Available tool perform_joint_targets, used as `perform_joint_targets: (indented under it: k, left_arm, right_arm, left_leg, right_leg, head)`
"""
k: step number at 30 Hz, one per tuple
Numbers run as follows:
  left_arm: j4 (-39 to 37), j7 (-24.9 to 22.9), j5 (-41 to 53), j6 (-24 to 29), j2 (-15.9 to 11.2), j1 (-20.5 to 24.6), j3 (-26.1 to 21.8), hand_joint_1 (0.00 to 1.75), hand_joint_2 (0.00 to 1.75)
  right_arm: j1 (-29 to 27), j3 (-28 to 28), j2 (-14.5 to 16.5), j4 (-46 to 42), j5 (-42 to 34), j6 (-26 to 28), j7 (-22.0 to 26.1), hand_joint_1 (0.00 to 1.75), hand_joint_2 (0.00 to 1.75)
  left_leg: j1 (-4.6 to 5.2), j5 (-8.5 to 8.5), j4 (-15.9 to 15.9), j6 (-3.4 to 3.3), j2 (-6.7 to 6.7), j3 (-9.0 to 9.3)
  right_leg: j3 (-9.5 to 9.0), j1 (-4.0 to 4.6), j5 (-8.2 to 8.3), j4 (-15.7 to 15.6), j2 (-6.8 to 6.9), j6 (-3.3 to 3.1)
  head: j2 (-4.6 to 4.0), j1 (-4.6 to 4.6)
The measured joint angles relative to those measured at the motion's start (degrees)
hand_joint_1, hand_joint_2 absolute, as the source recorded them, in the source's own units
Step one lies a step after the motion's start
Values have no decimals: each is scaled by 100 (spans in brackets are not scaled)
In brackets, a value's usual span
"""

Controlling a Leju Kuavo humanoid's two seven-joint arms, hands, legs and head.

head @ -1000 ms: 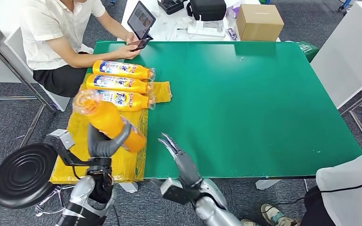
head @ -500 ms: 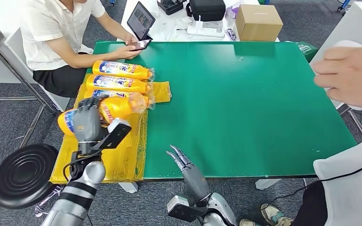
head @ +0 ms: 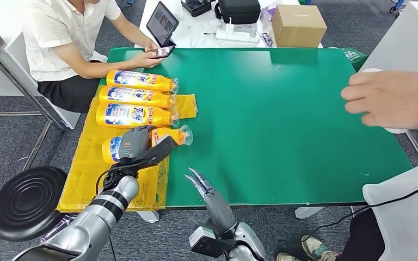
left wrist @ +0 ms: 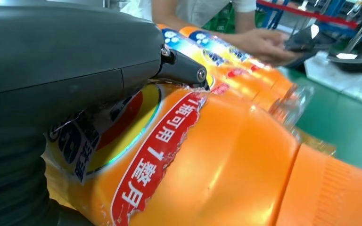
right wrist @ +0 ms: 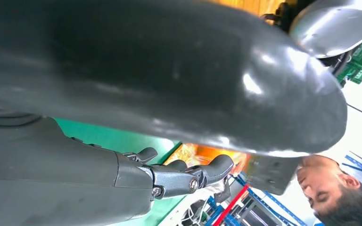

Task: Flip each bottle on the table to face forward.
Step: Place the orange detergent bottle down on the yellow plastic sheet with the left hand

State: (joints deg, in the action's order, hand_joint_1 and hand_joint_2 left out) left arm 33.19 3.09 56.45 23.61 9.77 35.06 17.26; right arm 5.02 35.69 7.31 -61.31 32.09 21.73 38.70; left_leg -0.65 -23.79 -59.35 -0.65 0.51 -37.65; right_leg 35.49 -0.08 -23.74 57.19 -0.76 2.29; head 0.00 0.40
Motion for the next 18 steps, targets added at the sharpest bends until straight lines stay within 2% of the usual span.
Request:
perform_joint_targets:
  k: [2, 7, 11, 15, 18]
  left_arm:
    - [-187, -142, 84, -36, 14, 97, 38, 0, 175]
    - [-521, -335, 222, -518, 33, 190, 138, 0, 175]
    - [-601, -237, 185, -1070, 42, 263, 200, 0, 175]
    - [-592, -22, 50, -1385, 38, 298, 259, 0, 0]
    - [-525, 66, -18, -1450, 27, 275, 297, 0, 0]
  right_arm:
    - [-1, 0, 16, 0, -16, 1, 2, 0, 0]
    - [-4, 0, 39, 0, -54, 27, 1, 0, 0]
    - [-13, -1, 40, 1, -85, 67, 4, 0, 0]
    - [-35, -2, 40, 11, -119, 115, 44, 0, 0]
    - [-50, -2, 40, 26, -125, 139, 67, 0, 0]
  left_leg:
    - [0, 0, 0, 0, -2, 4]
    - [0, 1, 0, 0, -2, 9]
    - [0, 1, 0, 0, 14, 12]
    - [0, 1, 0, 0, 23, 18]
    - [0, 2, 0, -1, 22, 19]
  right_leg:
    - [-2, 0, 1, 0, -1, 0]
    - [-7, 0, 1, 1, 0, 0]
    - [-19, -1, -2, 0, 8, 1]
    - [-28, -1, -4, 0, 12, 0]
    - [-30, -1, -3, 0, 12, 0]
  head:
    - [0, 1]
    - [0, 1]
    - [0, 0]
    - [0, -1]
    - [0, 0]
